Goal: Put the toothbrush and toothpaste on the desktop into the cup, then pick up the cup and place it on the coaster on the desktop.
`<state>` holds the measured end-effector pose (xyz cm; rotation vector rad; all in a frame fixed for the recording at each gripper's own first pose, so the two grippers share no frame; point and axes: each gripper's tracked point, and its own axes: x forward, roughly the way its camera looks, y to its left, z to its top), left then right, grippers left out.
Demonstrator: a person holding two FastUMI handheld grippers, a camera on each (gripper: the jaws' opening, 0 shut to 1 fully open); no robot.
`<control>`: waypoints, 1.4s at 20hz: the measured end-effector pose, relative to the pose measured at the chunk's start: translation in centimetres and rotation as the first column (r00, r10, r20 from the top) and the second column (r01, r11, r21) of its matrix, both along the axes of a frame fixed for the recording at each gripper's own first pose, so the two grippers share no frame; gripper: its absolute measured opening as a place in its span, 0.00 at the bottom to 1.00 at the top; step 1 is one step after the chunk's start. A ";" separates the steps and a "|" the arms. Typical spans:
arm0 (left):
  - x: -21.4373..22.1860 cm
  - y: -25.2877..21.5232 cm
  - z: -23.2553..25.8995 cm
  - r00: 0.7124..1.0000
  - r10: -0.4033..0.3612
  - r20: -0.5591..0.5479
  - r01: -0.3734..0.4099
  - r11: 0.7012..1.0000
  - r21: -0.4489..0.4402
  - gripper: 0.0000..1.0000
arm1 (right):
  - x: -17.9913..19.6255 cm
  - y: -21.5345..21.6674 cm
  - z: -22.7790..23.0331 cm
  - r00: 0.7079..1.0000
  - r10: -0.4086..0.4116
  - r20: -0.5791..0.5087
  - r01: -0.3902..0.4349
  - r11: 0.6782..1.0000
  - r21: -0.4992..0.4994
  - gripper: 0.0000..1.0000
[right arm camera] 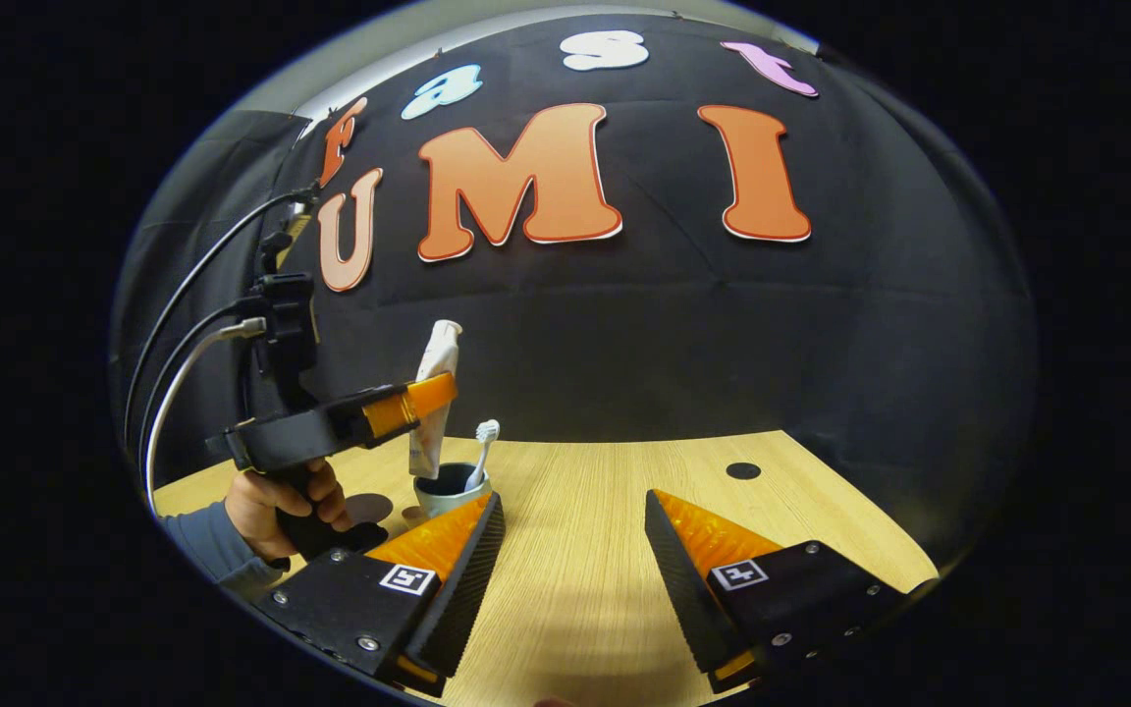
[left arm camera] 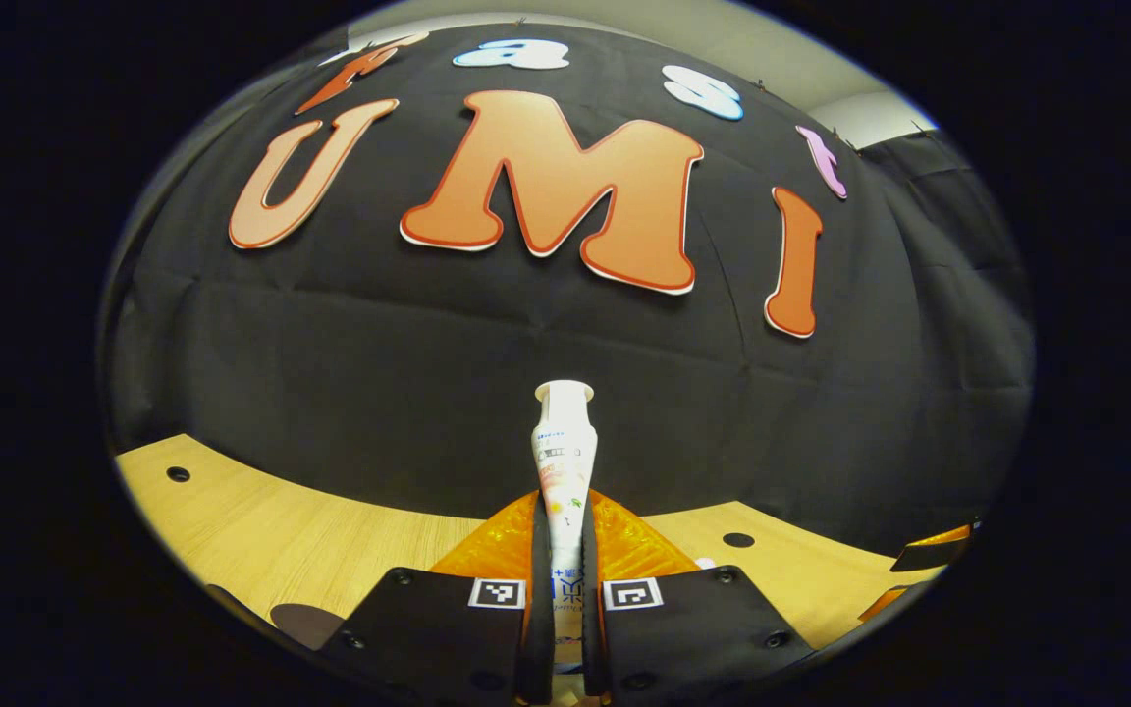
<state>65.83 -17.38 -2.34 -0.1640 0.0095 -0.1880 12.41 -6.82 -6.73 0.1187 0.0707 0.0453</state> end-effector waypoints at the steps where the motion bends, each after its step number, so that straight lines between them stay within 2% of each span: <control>1: 0.1 -0.2 -0.5 1.000 -0.002 -0.012 0.002 1.000 0.002 0.15 | 0.0 0.1 -0.2 1.000 0.003 -0.007 -0.003 1.000 -0.003 0.87; 15: 1.8 -0.6 -4.5 0.998 0.005 -0.057 -0.005 1.000 -0.010 0.16 | -0.8 -0.1 -1.4 0.999 -0.014 -0.035 0.013 1.000 -0.005 0.87; 19: 1.4 -0.6 -6.2 0.993 -0.013 -0.114 0.009 1.000 -0.030 0.16 | -0.7 0.2 -1.9 0.999 -0.010 -0.046 0.010 1.000 -0.003 0.87; 24: 1.0 -0.4 -6.1 0.989 -0.026 -0.144 0.020 0.999 -0.043 0.21 | -0.7 1.0 -2.8 0.997 -0.001 -0.072 0.000 1.000 -0.003 0.87; 25: 0.6 -0.3 -6.1 0.988 -0.035 -0.153 0.028 0.999 -0.045 0.19 | -0.8 1.2 -2.8 0.997 0.003 -0.075 -0.003 1.000 0.000 0.87; 26: 0.1 -0.1 -6.1 0.986 -0.040 -0.164 0.034 0.999 -0.038 0.24 | -0.9 1.5 -2.7 0.997 0.008 -0.077 -0.007 1.000 0.006 0.87; 27: -0.6 -0.1 -6.2 0.983 -0.047 -0.177 0.043 0.999 -0.030 0.20 | -0.9 1.8 -2.6 0.997 0.010 -0.078 -0.009 1.000 0.014 0.87; 28: -1.4 0.2 -6.3 0.982 -0.045 -0.182 0.043 0.999 -0.014 0.36 | -0.9 2.0 -2.6 0.997 0.014 -0.080 -0.013 1.000 0.022 0.87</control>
